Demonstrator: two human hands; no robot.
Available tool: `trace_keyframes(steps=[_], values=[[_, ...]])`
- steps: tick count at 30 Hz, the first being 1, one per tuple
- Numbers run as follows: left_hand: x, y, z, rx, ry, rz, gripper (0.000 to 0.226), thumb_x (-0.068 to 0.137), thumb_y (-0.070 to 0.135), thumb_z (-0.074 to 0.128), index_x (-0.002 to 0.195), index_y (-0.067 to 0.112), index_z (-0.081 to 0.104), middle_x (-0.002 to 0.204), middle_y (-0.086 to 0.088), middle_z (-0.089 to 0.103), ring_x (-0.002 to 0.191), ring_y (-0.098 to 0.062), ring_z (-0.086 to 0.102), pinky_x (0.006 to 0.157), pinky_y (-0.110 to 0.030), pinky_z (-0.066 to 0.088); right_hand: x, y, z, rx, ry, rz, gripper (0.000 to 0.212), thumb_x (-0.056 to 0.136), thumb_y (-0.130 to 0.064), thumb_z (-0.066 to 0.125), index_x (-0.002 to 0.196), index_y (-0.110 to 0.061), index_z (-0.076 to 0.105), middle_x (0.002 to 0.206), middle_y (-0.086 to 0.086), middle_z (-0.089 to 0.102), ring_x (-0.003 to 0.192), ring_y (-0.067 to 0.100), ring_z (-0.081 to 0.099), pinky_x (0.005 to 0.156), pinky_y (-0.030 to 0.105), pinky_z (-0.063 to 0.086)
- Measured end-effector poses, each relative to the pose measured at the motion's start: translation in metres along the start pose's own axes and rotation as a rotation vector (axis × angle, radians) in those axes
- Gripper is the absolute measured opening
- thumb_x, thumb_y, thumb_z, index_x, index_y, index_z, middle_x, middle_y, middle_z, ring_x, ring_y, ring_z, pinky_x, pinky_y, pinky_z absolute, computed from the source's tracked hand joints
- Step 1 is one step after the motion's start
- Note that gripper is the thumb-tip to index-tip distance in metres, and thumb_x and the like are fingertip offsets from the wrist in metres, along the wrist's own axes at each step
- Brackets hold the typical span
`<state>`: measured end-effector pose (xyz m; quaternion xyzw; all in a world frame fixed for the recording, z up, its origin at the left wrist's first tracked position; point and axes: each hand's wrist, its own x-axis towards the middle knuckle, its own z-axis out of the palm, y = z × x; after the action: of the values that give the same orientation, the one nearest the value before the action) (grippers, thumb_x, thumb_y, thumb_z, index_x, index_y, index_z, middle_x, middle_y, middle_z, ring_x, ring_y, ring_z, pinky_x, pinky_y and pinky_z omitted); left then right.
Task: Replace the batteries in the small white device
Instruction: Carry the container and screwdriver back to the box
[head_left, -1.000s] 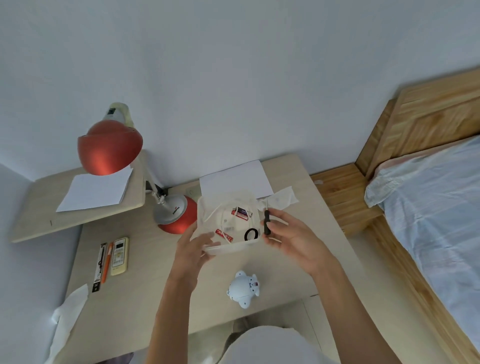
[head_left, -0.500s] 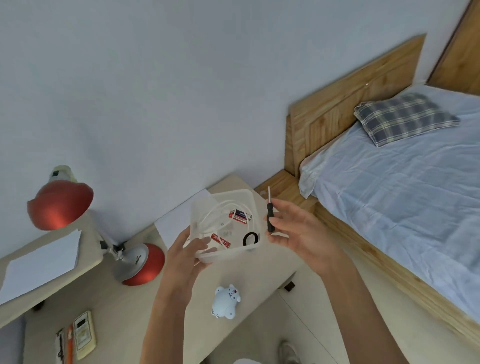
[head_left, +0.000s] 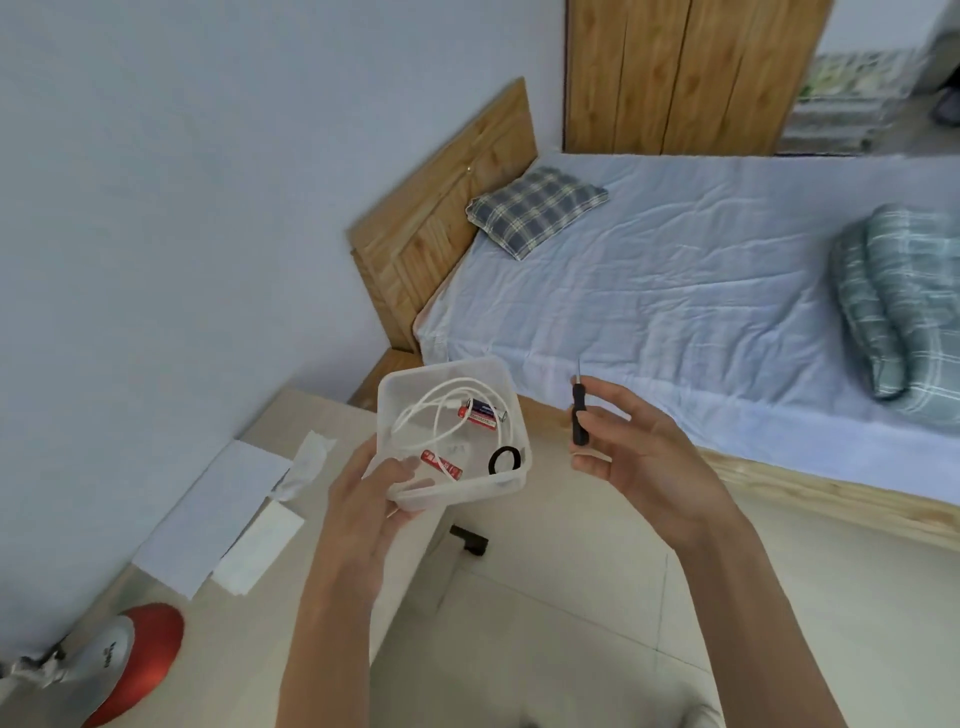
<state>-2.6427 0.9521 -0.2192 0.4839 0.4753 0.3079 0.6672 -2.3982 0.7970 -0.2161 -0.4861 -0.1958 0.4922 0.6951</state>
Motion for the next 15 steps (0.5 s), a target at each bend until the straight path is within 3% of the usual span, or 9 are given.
trace_keyframes(steps=[4, 7, 10, 15], values=[[-0.010, 0.002, 0.077, 0.049, -0.129, 0.017, 0.034, 0.095, 0.006, 0.065, 0.123, 0.020, 0.078, 0.121, -0.012, 0.079, 0.115, -0.032, 0.076, 0.107, -0.055, 0.057, -0.038, -0.033, -0.062, 0.062, 0.098, -0.084, 0.041, 0.098, -0.007, 0.069, 0.137, -0.018, 0.070, 0.110, 0.009, 0.071, 0.085, 0.019, 0.069, 0.081, 0.035, 0.059], [-0.024, 0.000, 0.151, 0.044, -0.215, 0.003, 0.039, 0.096, 0.003, 0.059, 0.122, 0.024, 0.079, 0.123, -0.009, 0.079, 0.119, -0.029, 0.074, 0.102, -0.050, 0.060, -0.076, -0.055, -0.118, 0.054, 0.184, -0.125, 0.041, 0.096, -0.008, 0.071, 0.136, -0.018, 0.070, 0.110, 0.010, 0.071, 0.086, 0.021, 0.067, 0.084, 0.038, 0.058], [-0.040, -0.013, 0.231, 0.036, -0.302, -0.025, 0.041, 0.091, -0.002, 0.059, 0.119, 0.020, 0.080, 0.125, -0.013, 0.077, 0.126, -0.034, 0.071, 0.108, -0.057, 0.055, -0.120, -0.080, -0.181, 0.027, 0.275, -0.157, 0.041, 0.094, -0.010, 0.074, 0.134, -0.020, 0.071, 0.108, 0.010, 0.070, 0.087, 0.024, 0.066, 0.086, 0.038, 0.057], [-0.089, -0.043, 0.368, 0.029, -0.467, -0.086, 0.041, 0.093, -0.002, 0.065, 0.126, 0.019, 0.076, 0.121, -0.008, 0.080, 0.114, -0.022, 0.077, 0.107, -0.049, 0.056, -0.201, -0.113, -0.289, 0.080, 0.440, -0.253, 0.045, 0.091, -0.009, 0.075, 0.135, -0.018, 0.070, 0.098, 0.011, 0.065, 0.084, 0.026, 0.063, 0.084, 0.038, 0.057]])
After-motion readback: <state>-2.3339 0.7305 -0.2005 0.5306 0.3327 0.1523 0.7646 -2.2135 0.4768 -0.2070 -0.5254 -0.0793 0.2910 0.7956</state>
